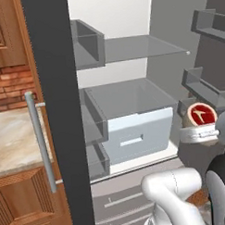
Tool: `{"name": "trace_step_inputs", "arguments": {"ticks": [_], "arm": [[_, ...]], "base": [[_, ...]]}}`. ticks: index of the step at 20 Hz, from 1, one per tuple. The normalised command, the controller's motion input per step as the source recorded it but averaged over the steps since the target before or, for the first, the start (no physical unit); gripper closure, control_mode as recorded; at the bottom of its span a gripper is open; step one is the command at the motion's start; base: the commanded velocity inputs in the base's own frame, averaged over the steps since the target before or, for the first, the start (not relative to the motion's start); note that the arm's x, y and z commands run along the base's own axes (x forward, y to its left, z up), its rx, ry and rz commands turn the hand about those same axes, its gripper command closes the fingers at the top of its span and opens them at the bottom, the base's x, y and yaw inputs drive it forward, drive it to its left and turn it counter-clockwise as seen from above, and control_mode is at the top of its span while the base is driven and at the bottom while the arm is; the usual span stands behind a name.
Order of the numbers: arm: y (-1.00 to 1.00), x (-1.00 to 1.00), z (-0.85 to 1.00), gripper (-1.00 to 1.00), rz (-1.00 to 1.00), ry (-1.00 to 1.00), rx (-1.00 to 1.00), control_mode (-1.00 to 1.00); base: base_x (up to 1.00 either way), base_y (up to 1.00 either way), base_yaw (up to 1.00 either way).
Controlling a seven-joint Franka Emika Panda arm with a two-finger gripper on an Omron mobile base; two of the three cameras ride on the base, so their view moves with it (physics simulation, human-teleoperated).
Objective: Gather the onion and eggplant from the fridge and place them on a tray on the dining counter. Then gather the chicken drumstick and steak from the fridge and place them on the other tray.
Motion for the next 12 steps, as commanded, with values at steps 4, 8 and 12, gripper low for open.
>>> {"name": "trace_step_inputs", "arguments": {"ticks": [4,8,12], "arm": [[0.0,0.0,0.0,1.0,0.0,0.0,0.0,1.0],[0.0,0.0,0.0,1.0,0.0,0.0,0.0,1.0],[0.0,0.0,0.0,1.0,0.0,0.0,0.0,1.0]], "base": [[-1.0,0.0,-0.11],[-0.99,0.0,-0.23],[-0.79,0.0,-0.4]]}}
